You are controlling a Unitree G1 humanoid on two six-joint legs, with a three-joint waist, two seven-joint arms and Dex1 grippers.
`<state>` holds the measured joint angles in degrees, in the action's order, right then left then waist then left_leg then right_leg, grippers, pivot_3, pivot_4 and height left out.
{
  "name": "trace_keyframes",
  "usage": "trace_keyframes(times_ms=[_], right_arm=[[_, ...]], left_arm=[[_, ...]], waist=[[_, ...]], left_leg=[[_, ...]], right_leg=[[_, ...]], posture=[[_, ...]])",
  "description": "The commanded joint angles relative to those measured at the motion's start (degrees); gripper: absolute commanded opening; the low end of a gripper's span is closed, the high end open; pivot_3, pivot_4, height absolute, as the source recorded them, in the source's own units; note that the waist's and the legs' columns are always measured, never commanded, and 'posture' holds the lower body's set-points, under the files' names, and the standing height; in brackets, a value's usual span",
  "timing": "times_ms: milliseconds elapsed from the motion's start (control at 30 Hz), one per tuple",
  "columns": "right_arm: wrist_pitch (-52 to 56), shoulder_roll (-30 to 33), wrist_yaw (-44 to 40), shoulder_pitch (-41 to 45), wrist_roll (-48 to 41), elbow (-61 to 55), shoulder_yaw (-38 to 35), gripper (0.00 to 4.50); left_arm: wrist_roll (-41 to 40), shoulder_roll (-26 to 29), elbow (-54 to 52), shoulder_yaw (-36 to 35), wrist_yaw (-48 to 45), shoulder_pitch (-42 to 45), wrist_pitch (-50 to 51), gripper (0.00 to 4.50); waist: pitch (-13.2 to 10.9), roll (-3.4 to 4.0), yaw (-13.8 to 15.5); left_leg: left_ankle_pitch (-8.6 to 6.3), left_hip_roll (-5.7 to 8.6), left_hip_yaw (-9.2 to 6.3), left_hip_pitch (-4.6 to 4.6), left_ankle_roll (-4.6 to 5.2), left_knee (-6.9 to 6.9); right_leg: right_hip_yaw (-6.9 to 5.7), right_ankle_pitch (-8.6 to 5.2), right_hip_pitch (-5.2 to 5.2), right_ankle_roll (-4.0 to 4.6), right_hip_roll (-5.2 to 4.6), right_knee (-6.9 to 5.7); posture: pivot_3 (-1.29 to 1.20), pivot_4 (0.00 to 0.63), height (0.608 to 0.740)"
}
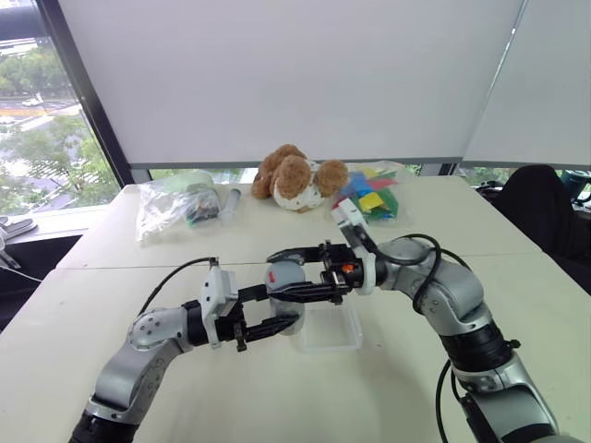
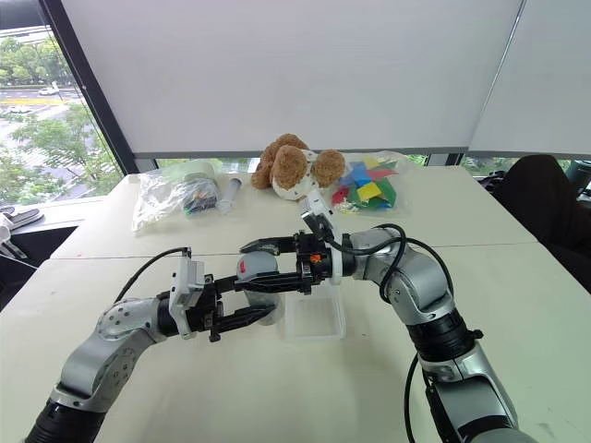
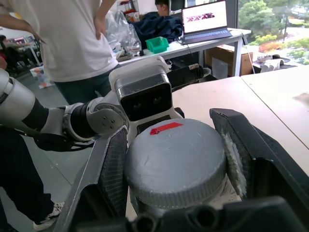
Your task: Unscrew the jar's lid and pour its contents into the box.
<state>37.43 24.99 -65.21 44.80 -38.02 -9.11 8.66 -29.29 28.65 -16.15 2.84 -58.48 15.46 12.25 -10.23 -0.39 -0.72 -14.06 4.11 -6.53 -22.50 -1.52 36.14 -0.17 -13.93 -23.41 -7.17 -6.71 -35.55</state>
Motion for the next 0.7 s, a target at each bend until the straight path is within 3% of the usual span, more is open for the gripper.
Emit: trace_keyframes(times_ms=[33,133,233,333,467,567,700], right_arm=[[9.36,-0.95,3.37,0.88,-14.98,-4.62,-8.15,2.32],[15.09,-2.32,12.99,1.36,-27.0,-5.96,-15.59,2.32],[15.3,0.98,19.04,-2.77,-29.28,-7.06,-22.24,2.32],[7.88,6.26,18.26,-10.2,-20.0,-7.24,-25.14,2.32],[-15.75,10.73,12.45,-25.49,-0.85,0.6,-27.39,2.32],[-30.29,11.14,9.06,-32.86,7.39,9.06,-27.81,2.32],[-43.43,9.13,11.32,-35.01,12.6,22.16,-29.94,2.32]], left_arm=[[-0.13,0.66,-1.66,-0.78,0.44,-0.66,-0.05,2.1],[-1.85,0.89,-1.8,-2.07,1.23,-0.52,1.74,2.1],[-2.85,2.02,-1.97,-3.34,0.82,-0.84,2.66,2.1],[-2.82,3.61,-1.26,-4.76,-0.13,-1.73,1.88,2.1],[-3.48,5.01,0.2,-6.55,-1.24,-2.1,1.59,2.1],[-3.5,4.92,1.06,-6.84,-1.27,-1.67,1.51,2.1],[-3.23,4.51,2.33,-6.74,-1.38,-0.88,1.49,2.1]], waist=[[0.0,0.0,0.02],[-0.01,0.02,0.11],[0.0,0.0,0.21],[0.01,-0.01,0.55],[0.01,-0.02,1.16],[-0.03,0.05,1.11],[-0.06,0.12,0.1]], left_leg=[[0.0,0.0,-0.01,0.0,0.0,0.0],[0.0,0.0,-0.02,-0.01,0.0,-0.01],[0.0,0.0,-0.04,-0.01,0.0,-0.01],[-0.01,0.02,-0.03,-0.01,0.01,-0.01],[-0.03,0.04,0.17,-0.02,0.05,0.0],[-0.03,0.06,0.35,0.0,0.06,0.0],[-0.01,0.01,0.34,0.12,0.03,0.04]], right_leg=[[0.0,0.0,0.0,0.0,0.0,0.0],[0.01,0.0,0.0,0.01,-0.02,0.0],[0.01,0.0,0.01,0.02,-0.02,0.01],[-0.02,-0.01,0.09,0.02,-0.03,0.12],[-0.01,-0.01,0.1,0.0,-0.05,0.17],[0.0,-0.01,0.09,-0.02,-0.02,0.13],[0.08,-0.01,0.12,0.0,0.03,0.02]], posture=[[0.0,0.15,0.74],[0.0,0.15,0.74],[0.0,0.15,0.74],[0.0,0.15,0.74],[0.0,0.15,0.74],[0.0,0.15,0.74],[0.0,0.15,0.74]])
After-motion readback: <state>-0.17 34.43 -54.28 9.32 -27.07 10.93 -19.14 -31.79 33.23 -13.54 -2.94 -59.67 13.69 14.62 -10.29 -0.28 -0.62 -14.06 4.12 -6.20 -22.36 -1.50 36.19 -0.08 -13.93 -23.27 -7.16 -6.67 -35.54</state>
